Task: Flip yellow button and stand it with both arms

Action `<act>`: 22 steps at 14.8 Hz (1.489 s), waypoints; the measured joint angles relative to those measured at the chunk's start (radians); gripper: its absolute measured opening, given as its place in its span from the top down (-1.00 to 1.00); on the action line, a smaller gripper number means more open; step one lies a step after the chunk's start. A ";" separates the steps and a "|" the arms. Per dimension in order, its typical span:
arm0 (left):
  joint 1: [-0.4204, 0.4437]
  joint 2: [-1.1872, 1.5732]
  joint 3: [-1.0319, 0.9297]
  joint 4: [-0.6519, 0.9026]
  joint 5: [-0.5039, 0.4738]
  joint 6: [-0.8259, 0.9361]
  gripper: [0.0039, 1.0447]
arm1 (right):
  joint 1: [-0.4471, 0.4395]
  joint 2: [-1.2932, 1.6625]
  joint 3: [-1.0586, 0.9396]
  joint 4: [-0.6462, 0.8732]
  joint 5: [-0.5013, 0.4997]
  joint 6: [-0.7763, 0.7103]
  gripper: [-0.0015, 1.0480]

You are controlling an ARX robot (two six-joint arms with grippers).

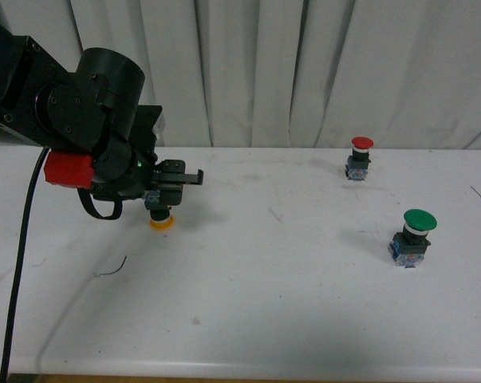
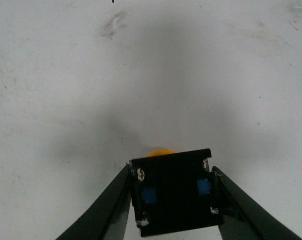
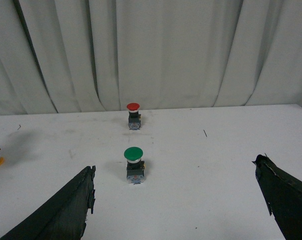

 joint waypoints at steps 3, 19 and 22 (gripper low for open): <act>-0.004 -0.026 -0.017 0.011 0.001 -0.002 0.31 | 0.000 0.000 0.000 0.000 0.000 0.000 -0.88; -0.112 -0.866 -0.764 0.364 0.122 -0.095 0.31 | 0.000 0.000 0.000 0.000 0.000 0.000 -0.88; -0.119 -0.882 -0.869 0.504 0.234 -0.214 0.31 | 0.000 0.000 0.000 0.000 0.000 0.000 -0.88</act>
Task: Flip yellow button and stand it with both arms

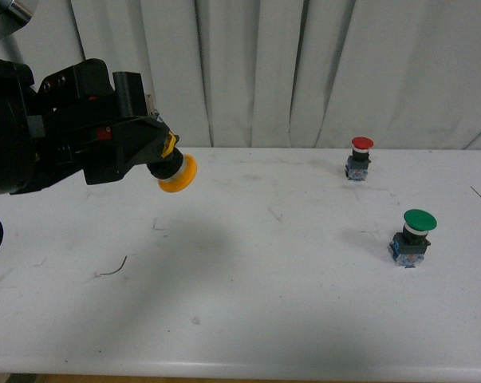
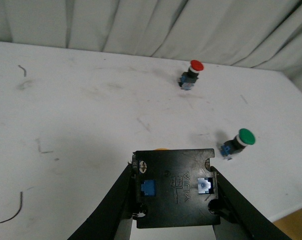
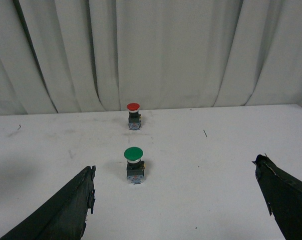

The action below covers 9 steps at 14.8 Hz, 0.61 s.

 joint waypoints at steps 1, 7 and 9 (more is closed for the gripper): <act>0.000 0.000 -0.025 0.084 0.053 -0.056 0.31 | 0.000 0.000 0.000 0.000 0.000 0.000 -0.88; -0.019 0.116 -0.090 0.587 0.257 -0.431 0.31 | 0.000 0.000 0.000 0.000 0.000 0.000 -0.88; -0.027 0.171 -0.105 0.740 0.271 -0.545 0.31 | 0.000 0.000 0.000 0.000 0.000 0.000 -0.88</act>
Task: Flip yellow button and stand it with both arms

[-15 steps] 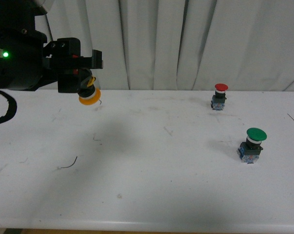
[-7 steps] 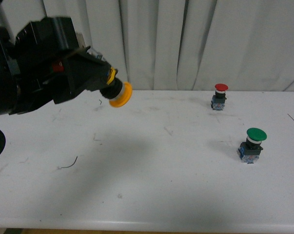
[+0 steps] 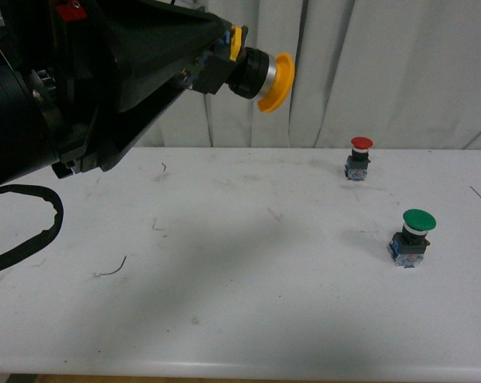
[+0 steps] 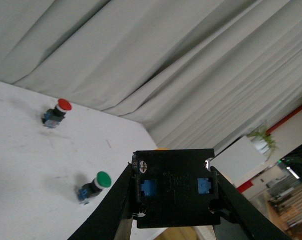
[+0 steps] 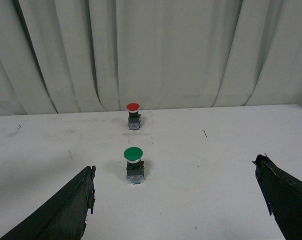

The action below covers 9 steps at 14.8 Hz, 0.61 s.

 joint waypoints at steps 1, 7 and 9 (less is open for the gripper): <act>-0.013 0.006 0.000 0.017 -0.004 -0.026 0.31 | 0.000 0.000 0.000 0.000 0.000 0.000 -0.88; -0.056 0.072 0.012 0.016 -0.009 -0.072 0.31 | 0.000 0.000 0.000 0.000 0.000 0.000 -0.88; -0.048 0.075 0.015 0.016 -0.011 -0.072 0.31 | 0.000 0.000 0.000 0.000 0.000 0.000 -0.88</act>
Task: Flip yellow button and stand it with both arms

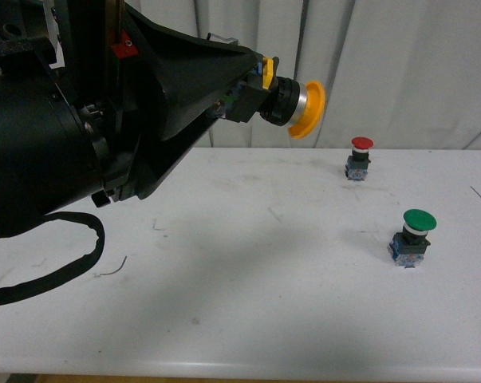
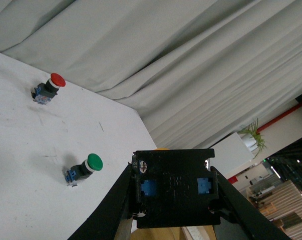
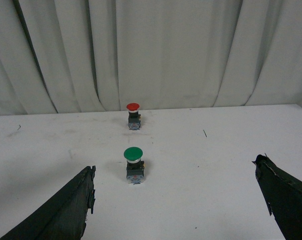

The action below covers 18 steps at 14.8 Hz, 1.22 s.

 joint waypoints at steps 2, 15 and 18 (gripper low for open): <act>0.002 0.000 0.000 0.000 -0.006 0.000 0.31 | 0.000 0.000 0.000 0.000 0.000 0.000 -0.88; 0.006 -0.018 0.009 0.000 -0.016 0.030 0.31 | 0.016 1.392 0.594 0.761 -0.202 0.250 -0.88; 0.006 -0.018 0.009 0.000 -0.014 0.030 0.31 | 0.071 1.398 0.557 1.014 -0.423 0.475 -0.88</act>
